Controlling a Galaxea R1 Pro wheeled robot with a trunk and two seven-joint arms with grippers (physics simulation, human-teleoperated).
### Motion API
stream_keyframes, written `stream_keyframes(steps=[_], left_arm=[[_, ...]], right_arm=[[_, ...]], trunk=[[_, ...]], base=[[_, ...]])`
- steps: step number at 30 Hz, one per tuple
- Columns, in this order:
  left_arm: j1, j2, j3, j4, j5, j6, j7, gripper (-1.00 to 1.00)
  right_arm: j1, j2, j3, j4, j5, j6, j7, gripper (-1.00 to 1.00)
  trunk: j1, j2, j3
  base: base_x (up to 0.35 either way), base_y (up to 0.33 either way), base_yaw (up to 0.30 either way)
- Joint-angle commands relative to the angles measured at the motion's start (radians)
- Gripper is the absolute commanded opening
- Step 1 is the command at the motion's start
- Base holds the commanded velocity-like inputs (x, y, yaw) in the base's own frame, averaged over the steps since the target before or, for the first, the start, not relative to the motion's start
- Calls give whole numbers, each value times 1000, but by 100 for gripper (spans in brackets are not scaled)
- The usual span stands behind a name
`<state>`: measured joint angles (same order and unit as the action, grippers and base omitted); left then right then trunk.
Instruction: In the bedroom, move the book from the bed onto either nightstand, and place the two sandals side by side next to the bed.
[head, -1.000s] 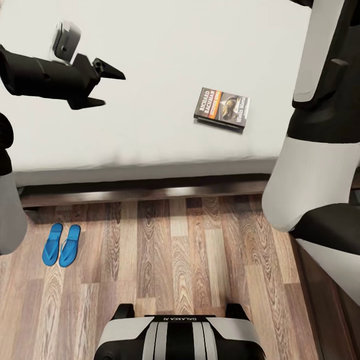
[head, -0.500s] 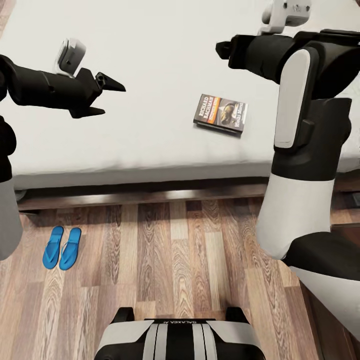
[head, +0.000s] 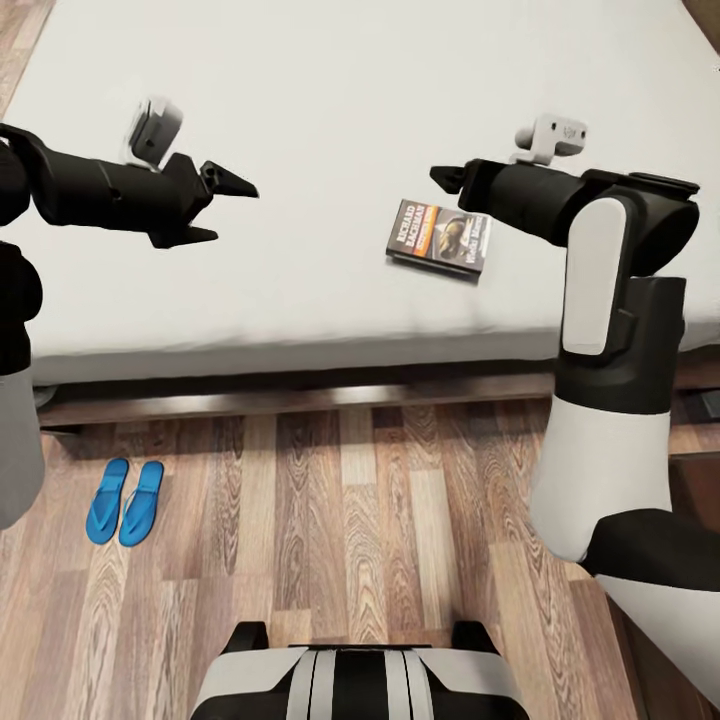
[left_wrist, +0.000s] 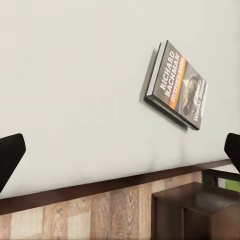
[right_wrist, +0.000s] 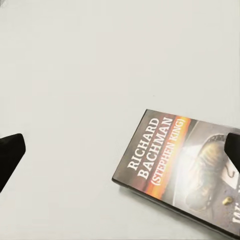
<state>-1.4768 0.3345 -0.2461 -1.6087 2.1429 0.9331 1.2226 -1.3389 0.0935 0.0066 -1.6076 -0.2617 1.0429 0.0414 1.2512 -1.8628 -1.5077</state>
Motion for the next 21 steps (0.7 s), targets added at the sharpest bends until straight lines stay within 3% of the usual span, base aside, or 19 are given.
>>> stream_keyframes(steps=[1, 9, 21], left_arm=[[7, 1, -6, 0, 8, 5, 9, 100], [106, 1, -20, -1, 1, 27, -29, 100], [110, -9, -24, -1, -5, 31, -39, 100]], right_arm=[[12, -3, -1, -1, -15, 4, 4, 100], [75, -18, 4, -4, -85, 4, 5, 100], [80, -18, 9, -5, -87, 4, 3, 100]], trunk=[[0, 0, 1], [0, 0, 14], [0, 0, 34]], base=[[0, 0, 0], [0, 0, 0], [0, 0, 0]])
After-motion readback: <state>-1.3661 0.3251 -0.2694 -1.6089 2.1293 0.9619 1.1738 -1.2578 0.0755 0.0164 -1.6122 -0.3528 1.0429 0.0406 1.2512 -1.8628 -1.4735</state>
